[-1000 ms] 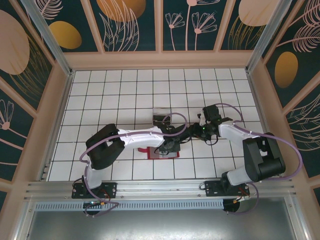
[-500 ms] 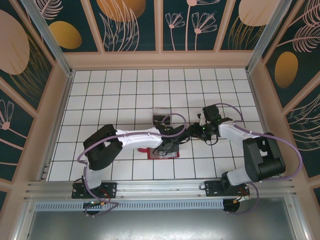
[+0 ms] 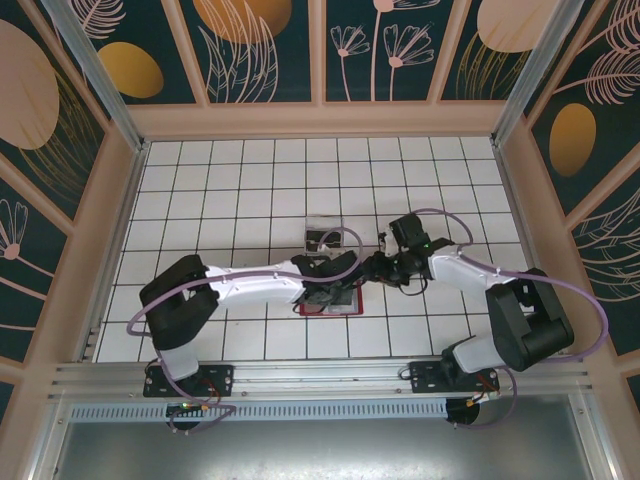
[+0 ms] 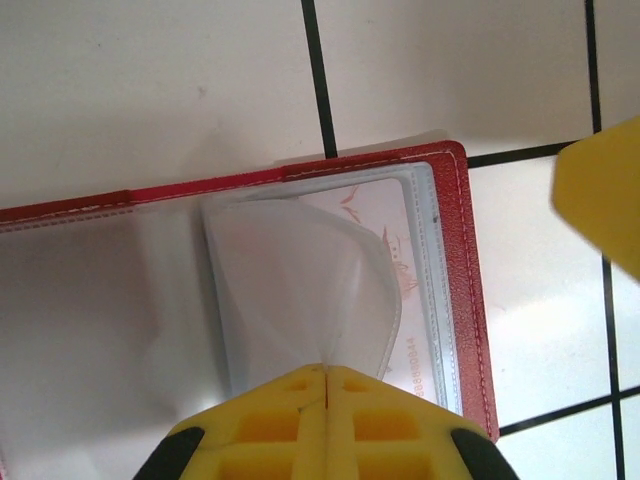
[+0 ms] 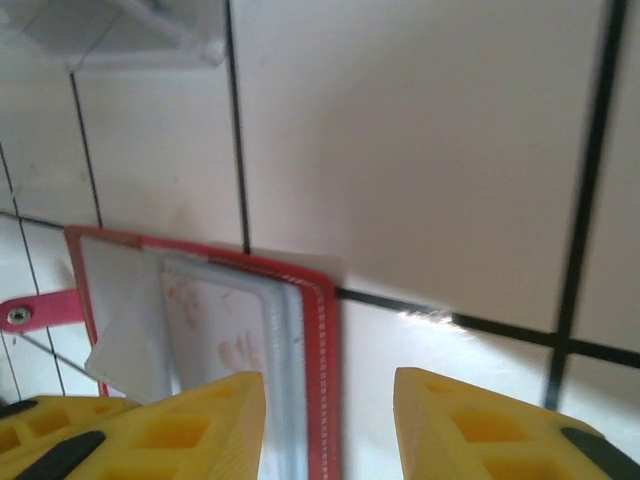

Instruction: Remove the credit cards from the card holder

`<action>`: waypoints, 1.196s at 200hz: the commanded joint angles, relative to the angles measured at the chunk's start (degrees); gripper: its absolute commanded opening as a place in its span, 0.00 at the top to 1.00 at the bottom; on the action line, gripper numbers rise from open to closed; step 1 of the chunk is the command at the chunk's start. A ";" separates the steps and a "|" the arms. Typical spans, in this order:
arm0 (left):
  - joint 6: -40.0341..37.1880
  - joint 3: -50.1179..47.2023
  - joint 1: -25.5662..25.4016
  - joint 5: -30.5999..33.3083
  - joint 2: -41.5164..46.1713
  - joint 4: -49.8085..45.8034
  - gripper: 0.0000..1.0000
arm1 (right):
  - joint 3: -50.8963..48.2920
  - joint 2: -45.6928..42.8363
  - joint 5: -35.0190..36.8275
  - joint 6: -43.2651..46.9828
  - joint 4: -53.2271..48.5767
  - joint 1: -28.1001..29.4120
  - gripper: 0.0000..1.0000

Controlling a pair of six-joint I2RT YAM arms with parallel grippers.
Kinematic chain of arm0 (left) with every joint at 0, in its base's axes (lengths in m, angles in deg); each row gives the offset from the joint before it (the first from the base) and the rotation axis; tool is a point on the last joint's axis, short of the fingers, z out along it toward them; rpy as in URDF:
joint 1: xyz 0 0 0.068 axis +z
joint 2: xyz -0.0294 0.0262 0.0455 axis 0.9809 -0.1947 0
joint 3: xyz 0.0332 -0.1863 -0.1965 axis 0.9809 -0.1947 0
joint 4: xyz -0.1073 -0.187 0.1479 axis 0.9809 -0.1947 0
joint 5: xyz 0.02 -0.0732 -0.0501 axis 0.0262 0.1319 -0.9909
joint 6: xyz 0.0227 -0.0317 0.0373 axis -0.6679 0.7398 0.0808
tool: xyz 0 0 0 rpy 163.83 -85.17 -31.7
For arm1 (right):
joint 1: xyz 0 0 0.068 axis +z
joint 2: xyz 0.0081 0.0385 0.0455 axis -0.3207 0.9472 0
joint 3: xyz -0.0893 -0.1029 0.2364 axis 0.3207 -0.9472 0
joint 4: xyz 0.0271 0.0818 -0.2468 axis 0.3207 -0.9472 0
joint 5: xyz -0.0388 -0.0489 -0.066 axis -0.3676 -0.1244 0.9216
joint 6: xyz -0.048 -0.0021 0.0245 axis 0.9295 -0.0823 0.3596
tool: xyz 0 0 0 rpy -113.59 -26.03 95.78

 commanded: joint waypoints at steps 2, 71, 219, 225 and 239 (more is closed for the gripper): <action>-1.29 -3.98 0.04 -1.60 3.33 6.44 0.97 | 0.61 -0.38 -1.85 -3.43 0.75 2.67 0.67; 0.99 -19.22 2.44 -9.13 13.20 26.49 0.97 | 1.05 2.25 -3.72 -7.60 3.28 7.67 0.82; 4.82 -25.19 5.13 -2.13 25.88 18.93 0.61 | 3.81 7.41 -3.82 -13.04 7.25 13.44 0.82; 4.70 -24.83 5.09 -0.98 27.16 17.07 0.61 | 4.02 7.54 -3.67 -13.24 7.25 13.78 0.82; 4.21 -24.09 5.32 1.89 29.71 12.99 0.60 | 4.85 8.18 -3.27 -13.72 7.25 14.60 0.82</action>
